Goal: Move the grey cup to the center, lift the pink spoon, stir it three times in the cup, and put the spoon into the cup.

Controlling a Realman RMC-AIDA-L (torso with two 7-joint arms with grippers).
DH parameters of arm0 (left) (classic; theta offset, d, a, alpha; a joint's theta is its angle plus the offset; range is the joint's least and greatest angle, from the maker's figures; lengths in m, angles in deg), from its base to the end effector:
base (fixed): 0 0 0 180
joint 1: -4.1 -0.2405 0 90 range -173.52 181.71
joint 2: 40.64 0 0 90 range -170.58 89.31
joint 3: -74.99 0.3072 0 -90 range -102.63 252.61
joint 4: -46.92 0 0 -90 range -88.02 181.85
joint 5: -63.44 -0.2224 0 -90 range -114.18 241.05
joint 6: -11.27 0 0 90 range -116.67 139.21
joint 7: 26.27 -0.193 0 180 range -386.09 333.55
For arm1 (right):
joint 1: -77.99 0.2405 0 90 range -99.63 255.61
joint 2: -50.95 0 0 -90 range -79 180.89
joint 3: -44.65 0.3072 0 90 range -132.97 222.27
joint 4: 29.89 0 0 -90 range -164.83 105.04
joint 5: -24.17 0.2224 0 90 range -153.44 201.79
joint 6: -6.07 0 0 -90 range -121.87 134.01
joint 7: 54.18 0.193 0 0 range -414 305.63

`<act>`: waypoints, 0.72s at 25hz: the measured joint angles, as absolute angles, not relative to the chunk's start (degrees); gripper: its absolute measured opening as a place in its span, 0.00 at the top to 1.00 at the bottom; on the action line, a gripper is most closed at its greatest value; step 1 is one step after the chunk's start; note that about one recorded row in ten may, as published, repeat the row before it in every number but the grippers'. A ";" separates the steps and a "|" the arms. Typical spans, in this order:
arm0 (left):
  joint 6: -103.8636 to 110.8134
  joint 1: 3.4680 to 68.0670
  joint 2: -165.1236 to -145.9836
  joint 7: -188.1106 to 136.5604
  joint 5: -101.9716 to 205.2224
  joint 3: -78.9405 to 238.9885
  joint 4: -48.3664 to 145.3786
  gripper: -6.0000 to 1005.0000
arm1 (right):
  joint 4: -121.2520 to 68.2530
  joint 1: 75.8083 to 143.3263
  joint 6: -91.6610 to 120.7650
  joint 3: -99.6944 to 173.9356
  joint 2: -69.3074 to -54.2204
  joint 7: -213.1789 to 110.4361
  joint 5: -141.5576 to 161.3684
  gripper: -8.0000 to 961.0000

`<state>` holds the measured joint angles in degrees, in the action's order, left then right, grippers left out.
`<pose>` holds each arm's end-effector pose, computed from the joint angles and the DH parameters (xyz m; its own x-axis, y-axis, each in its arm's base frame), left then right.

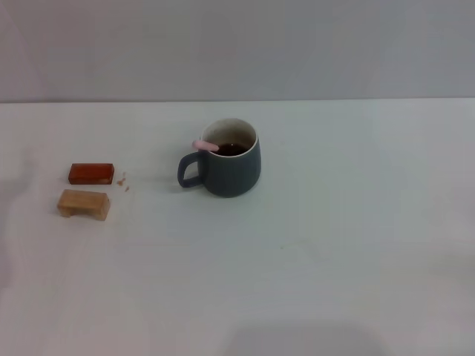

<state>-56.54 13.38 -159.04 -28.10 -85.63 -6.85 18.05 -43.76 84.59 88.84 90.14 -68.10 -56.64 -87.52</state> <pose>-0.4049 0.3570 0.0520 0.7389 -0.2461 0.6273 0.6730 0.2223 -0.7055 0.4532 0.2698 0.0158 0.7624 0.1273 -0.6345 -0.6376 0.3150 -0.7030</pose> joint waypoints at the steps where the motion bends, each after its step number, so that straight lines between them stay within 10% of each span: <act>1: -57.38 13.96 -159.08 -27.44 -85.45 -7.41 20.62 0.18 | -43.72 84.29 89.50 90.54 -68.13 -56.64 -87.52 0.99; 18: -58.54 14.92 -159.25 -26.09 -84.93 -7.87 29.08 0.17 | -43.62 82.48 92.26 92.90 -68.49 -55.22 -87.43 0.99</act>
<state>-58.54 14.92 -159.25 -26.09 -84.93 -7.87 29.08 -43.62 82.48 92.26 92.90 -68.49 -55.22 -87.43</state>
